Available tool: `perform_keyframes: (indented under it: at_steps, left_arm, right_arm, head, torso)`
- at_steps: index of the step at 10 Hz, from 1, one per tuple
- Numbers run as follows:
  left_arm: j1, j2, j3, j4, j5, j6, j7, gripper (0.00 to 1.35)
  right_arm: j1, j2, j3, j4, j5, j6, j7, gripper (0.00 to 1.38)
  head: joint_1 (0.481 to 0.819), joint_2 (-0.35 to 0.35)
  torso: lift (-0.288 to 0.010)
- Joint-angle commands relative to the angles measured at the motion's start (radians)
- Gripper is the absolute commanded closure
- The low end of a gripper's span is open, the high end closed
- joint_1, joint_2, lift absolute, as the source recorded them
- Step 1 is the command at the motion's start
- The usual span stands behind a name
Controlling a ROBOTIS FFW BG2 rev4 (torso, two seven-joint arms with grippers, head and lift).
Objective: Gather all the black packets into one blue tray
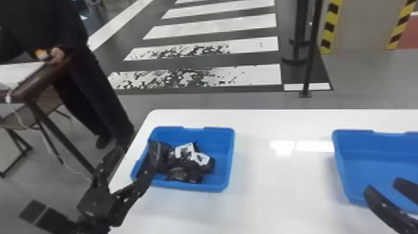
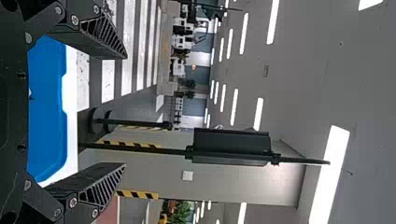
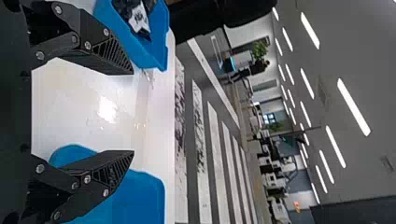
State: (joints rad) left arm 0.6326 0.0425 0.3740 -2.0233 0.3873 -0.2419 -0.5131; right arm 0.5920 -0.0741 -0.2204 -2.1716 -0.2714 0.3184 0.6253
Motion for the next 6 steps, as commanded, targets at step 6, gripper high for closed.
perform_keyframes:
  at_steps: [6]
  left_arm:
    - [0.320,-0.045,-0.051,-0.224,-0.024,0.077,0.019,0.24]
  right_arm:
    - [0.299,0.075,-0.137,-0.039,-0.030,-0.458,-0.285,0.46]
  head:
    - [0.695,-0.043]
  torso:
    - [-0.110]
